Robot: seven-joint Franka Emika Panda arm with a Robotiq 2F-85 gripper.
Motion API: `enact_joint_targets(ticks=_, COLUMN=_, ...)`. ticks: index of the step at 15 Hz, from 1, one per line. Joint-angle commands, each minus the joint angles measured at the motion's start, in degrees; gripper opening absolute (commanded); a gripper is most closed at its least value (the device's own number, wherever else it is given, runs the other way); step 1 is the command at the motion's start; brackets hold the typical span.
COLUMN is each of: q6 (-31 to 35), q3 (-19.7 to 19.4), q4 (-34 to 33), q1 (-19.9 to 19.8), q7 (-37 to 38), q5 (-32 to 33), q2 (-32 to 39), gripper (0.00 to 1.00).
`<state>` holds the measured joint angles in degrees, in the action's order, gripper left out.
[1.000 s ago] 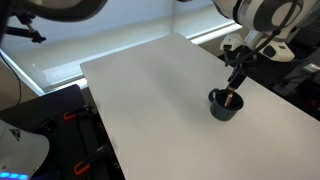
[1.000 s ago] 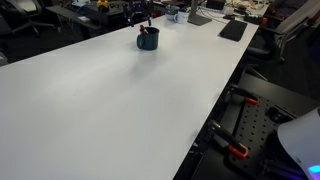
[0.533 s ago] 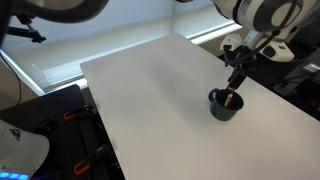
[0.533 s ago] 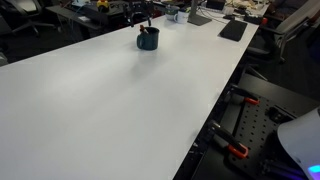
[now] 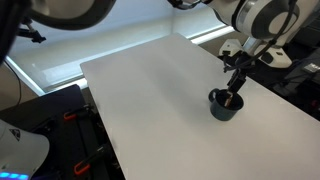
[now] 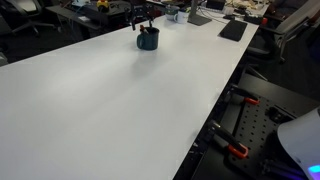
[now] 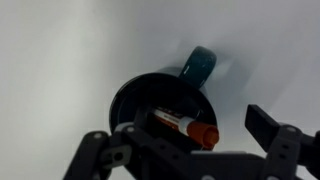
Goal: Remove the marker from the mug
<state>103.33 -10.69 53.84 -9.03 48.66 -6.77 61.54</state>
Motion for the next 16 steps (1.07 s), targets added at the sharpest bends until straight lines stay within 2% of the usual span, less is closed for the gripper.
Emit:
enact_joint_targets(ticks=1, q6=0.61, q3=-0.99, q4=-2.34, q1=-0.14, q7=1.86, q5=0.34, q2=1.28, gripper=1.00)
enact_joint_targets(ticks=6, q6=-0.47, q3=-1.52, q4=-3.10, q1=-0.41, q7=2.04, q5=0.21, q2=1.60, gripper=1.00)
enact_joint_targets(ticks=7, q6=0.40, q3=-1.04, q4=-0.71, q1=-0.52, q7=0.15, q5=0.00, q2=0.44, gripper=1.00)
enact_joint_targets(ticks=9, q6=0.40, q3=-1.07, q4=-0.84, q1=-0.55, q7=0.17, q5=0.00, q2=0.59, gripper=1.00)
enact_joint_targets(ticks=10, q6=0.40, q3=-1.07, q4=-0.87, q1=-0.54, q7=0.17, q5=0.00, q2=0.63, gripper=0.75)
enact_joint_targets(ticks=11, q6=0.39, q3=-1.08, q4=-0.85, q1=-0.53, q7=0.20, q5=0.00, q2=0.64, gripper=0.74)
enact_joint_targets(ticks=12, q6=0.41, q3=-1.08, q4=-0.81, q1=-0.52, q7=0.18, q5=0.01, q2=0.66, gripper=0.68)
enact_joint_targets(ticks=16, q6=0.56, q3=-1.10, q4=-0.75, q1=-0.44, q7=0.23, q5=0.05, q2=0.79, gripper=0.36)
